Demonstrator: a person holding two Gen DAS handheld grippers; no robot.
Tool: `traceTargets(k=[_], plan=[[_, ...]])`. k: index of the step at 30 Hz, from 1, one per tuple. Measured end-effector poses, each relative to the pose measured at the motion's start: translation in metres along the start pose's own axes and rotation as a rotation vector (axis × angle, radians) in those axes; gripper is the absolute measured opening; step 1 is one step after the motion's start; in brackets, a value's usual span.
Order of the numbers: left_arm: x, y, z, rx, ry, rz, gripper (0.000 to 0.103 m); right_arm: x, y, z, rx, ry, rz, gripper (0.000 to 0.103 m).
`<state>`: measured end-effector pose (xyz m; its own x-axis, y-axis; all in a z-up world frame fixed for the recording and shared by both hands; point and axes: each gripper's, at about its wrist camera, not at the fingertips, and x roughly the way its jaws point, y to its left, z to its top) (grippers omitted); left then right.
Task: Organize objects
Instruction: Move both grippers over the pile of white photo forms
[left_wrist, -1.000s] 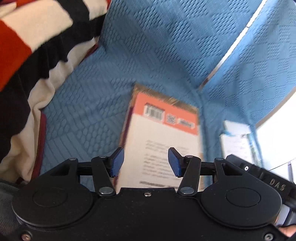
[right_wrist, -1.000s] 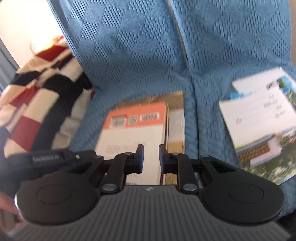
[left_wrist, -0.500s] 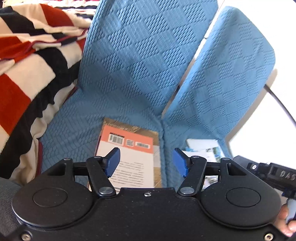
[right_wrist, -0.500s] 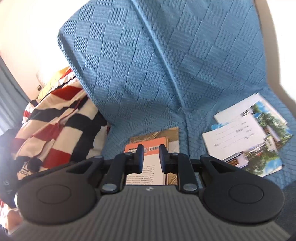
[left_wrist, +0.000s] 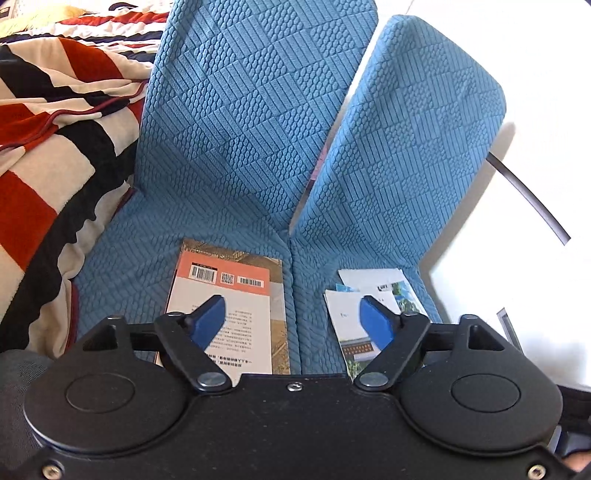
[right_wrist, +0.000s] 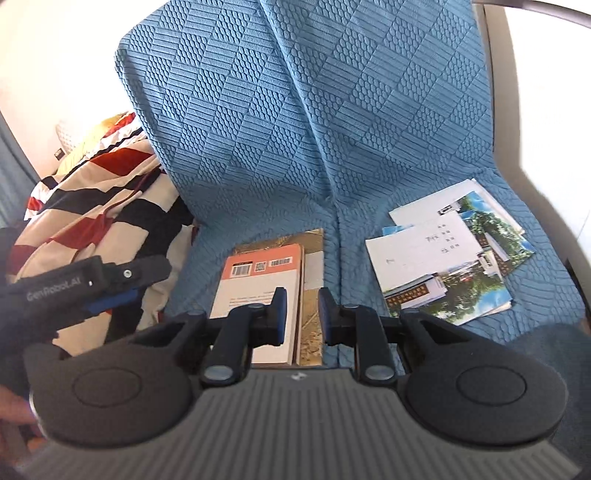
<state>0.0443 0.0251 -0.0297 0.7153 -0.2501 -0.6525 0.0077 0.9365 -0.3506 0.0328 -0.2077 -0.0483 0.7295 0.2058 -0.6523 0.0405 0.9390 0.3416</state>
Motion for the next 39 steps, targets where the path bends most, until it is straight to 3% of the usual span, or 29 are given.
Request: traceTargets(k=[6,8,11,16,20,28,39], plan=[[-0.011,-0.001,-0.004,-0.009,-0.003,-0.003,0.087,-0.009,0.002,0.002,-0.015,-0.015,-0.019,0.022],[-0.008,0.000,-0.004,-0.008,0.004,-0.008,0.090,-0.008,0.003,0.003,-0.029,-0.007,-0.037,0.028],[-0.004,-0.004,-0.005,0.020,0.022,0.024,0.092,-0.004,0.003,0.005,-0.055,0.003,-0.056,0.040],[-0.003,-0.013,-0.006,0.036,0.028,0.003,0.102,-0.004,-0.009,0.008,-0.024,0.000,-0.059,0.087],[0.002,-0.024,-0.007,0.038,0.036,0.002,0.102,-0.002,-0.014,0.009,-0.059,0.008,-0.126,0.087],[0.012,-0.044,-0.009,0.047,0.053,0.016,0.102,-0.007,-0.029,0.010,-0.076,0.033,-0.154,0.088],[0.029,-0.068,-0.014,0.058,0.072,0.004,0.102,-0.010,-0.054,0.015,-0.054,0.030,-0.125,0.088]])
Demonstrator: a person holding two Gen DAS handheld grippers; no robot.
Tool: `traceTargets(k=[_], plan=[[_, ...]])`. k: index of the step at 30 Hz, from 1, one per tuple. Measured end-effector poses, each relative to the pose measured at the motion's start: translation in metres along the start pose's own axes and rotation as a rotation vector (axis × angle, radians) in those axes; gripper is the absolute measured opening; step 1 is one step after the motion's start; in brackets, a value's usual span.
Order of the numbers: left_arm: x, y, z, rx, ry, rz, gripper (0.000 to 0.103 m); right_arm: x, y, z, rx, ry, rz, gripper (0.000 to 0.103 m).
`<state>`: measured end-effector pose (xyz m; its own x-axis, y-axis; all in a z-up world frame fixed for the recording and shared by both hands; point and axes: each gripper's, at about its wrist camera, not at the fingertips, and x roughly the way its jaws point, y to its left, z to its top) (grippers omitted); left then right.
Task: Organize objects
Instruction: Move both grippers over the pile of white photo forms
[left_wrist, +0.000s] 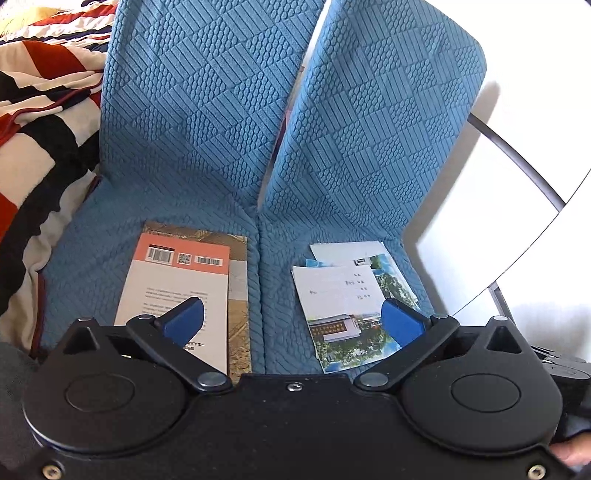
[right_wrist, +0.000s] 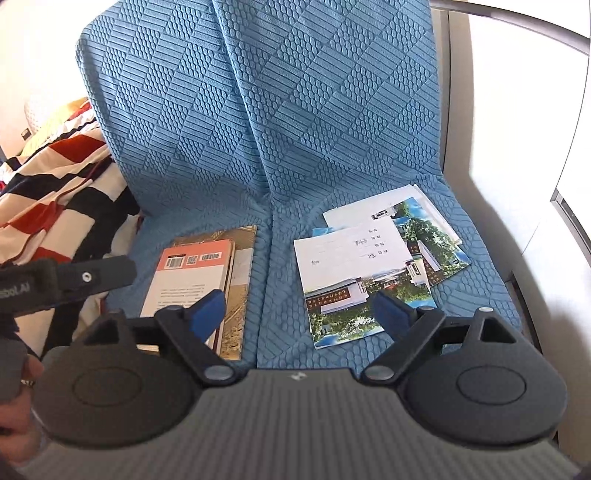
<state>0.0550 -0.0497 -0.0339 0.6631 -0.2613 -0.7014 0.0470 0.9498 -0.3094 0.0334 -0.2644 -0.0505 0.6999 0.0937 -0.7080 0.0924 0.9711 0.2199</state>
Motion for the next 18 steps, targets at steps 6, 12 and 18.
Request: traceTargets(k=[6,12,18], plan=[[0.013,-0.013,-0.003,0.016,0.025,0.005,0.102,0.001,-0.014,0.000,0.014,0.000,0.016,0.088],[0.027,-0.029,-0.006,0.035,0.054,0.015,0.102,0.002,-0.033,-0.003,0.032,-0.001,0.000,0.088],[0.039,-0.051,-0.007,0.075,0.056,0.020,0.102,-0.002,-0.056,-0.002,0.065,-0.023,-0.014,0.088]])
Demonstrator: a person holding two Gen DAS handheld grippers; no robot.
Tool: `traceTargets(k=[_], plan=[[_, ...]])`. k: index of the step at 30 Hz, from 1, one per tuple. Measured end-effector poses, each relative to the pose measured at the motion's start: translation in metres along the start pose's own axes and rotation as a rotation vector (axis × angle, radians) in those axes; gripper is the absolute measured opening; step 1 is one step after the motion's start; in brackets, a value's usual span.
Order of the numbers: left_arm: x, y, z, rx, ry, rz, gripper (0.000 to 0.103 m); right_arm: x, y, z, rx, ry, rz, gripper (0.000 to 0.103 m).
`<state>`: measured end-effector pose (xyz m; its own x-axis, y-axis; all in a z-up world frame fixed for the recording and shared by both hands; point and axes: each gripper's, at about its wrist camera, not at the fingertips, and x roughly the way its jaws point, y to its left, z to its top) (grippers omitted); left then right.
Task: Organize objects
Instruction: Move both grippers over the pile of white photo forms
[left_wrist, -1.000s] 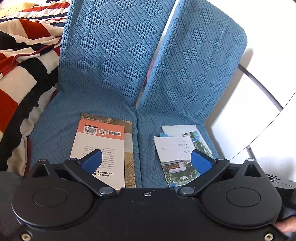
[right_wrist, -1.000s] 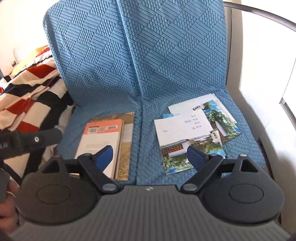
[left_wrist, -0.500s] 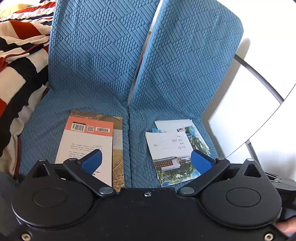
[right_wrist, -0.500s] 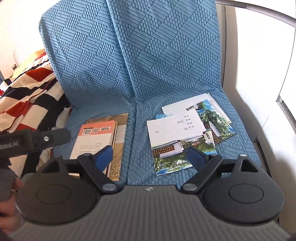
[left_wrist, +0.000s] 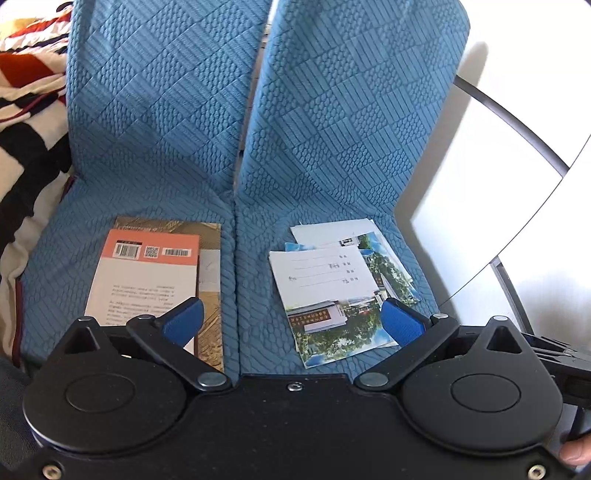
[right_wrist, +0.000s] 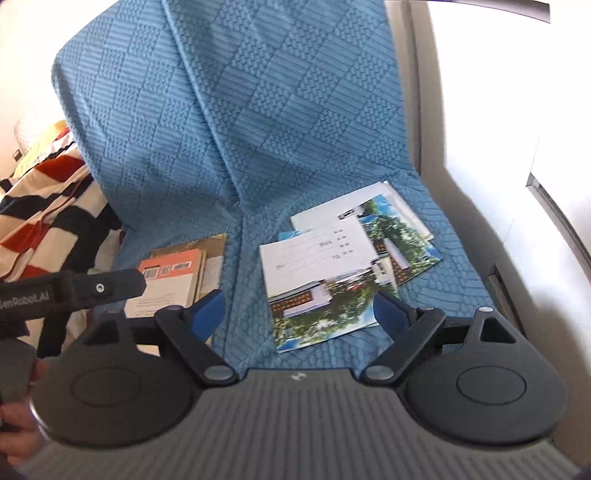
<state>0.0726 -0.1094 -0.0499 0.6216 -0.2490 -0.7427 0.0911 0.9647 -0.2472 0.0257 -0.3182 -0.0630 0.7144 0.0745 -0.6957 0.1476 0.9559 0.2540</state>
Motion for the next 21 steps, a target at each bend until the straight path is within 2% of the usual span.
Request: traceTargets(k=[11,16,21], plan=[[0.035,-0.032,-0.007,0.031,0.053,-0.009,0.102,0.006,-0.041,-0.008,0.052,-0.014,-0.033,0.088],[0.056,-0.036,-0.013,0.023,0.103,-0.026,0.102,0.014,-0.057,-0.009,0.088,-0.007,-0.006,0.088],[0.081,-0.041,-0.017,0.030,0.145,-0.009,0.102,0.026,-0.069,-0.007,0.108,0.013,0.001,0.087]])
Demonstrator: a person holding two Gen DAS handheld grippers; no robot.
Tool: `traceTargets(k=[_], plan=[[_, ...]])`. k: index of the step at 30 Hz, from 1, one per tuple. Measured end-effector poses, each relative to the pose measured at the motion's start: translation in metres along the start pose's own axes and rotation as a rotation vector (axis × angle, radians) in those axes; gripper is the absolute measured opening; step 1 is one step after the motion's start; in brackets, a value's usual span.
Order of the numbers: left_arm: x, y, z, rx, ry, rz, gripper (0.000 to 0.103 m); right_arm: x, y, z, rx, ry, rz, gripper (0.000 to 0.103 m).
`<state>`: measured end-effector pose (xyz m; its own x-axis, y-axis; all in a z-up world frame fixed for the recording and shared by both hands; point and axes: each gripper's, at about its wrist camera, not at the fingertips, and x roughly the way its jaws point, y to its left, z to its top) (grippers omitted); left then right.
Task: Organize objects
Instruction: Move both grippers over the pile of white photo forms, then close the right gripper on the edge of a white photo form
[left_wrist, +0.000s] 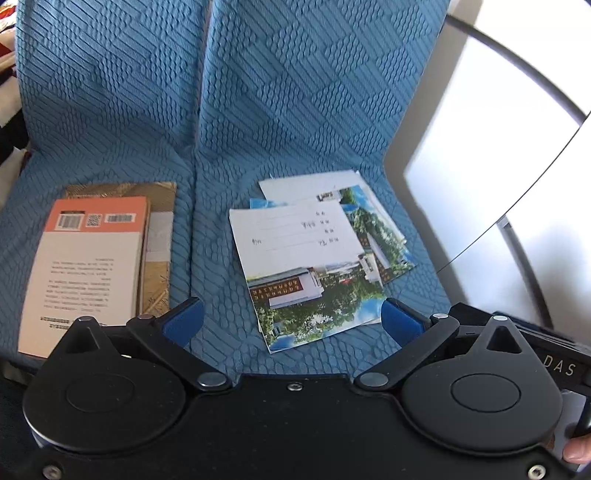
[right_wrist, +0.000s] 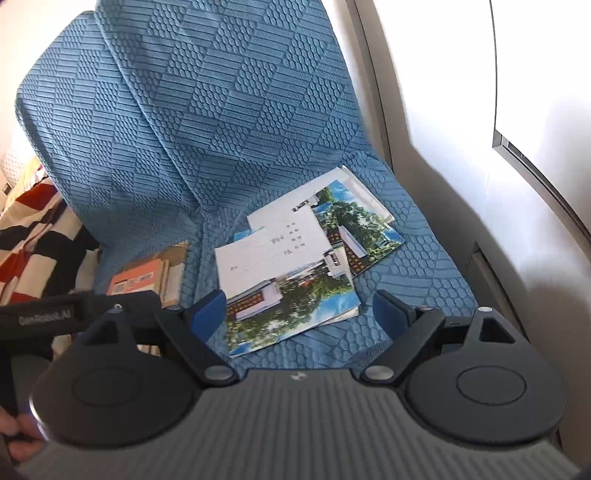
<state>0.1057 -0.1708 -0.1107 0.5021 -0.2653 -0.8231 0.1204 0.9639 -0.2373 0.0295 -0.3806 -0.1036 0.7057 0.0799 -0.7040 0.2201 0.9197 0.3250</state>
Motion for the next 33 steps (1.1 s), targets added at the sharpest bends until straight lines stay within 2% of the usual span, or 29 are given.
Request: traceTargets(k=[7,11,14,16,20,22,23,28,31,33], plan=[[0.042,0.002,0.005,-0.048,0.059,-0.001,0.102,0.030,-0.012,0.006,-0.013,0.052,0.002,0.075],[0.066,0.005,0.008,-0.072,0.079,-0.009,0.097,0.048,-0.018,0.012,-0.023,0.075,0.004,0.074],[0.085,0.006,0.010,-0.075,0.106,0.004,0.091,0.064,-0.021,0.016,-0.032,0.092,0.014,0.066],[0.097,0.007,0.011,-0.085,0.122,0.009,0.088,0.077,-0.024,0.018,-0.036,0.112,0.013,0.054],[0.118,0.010,0.012,-0.106,0.148,0.014,0.080,0.101,-0.029,0.021,-0.039,0.140,0.001,0.047],[0.128,0.012,0.012,-0.110,0.166,0.017,0.074,0.113,-0.031,0.023,-0.038,0.155,-0.003,0.036],[0.133,0.013,0.011,-0.111,0.175,0.016,0.070,0.119,-0.032,0.024,-0.038,0.163,-0.004,0.034],[0.147,0.019,0.010,-0.118,0.199,0.016,0.061,0.142,-0.037,0.022,-0.033,0.198,-0.025,0.033],[0.155,0.024,0.010,-0.129,0.219,0.007,0.052,0.153,-0.042,0.021,-0.026,0.226,-0.033,0.034],[0.155,0.026,0.009,-0.132,0.201,-0.005,0.049,0.159,-0.046,0.020,-0.005,0.252,-0.017,0.034]])
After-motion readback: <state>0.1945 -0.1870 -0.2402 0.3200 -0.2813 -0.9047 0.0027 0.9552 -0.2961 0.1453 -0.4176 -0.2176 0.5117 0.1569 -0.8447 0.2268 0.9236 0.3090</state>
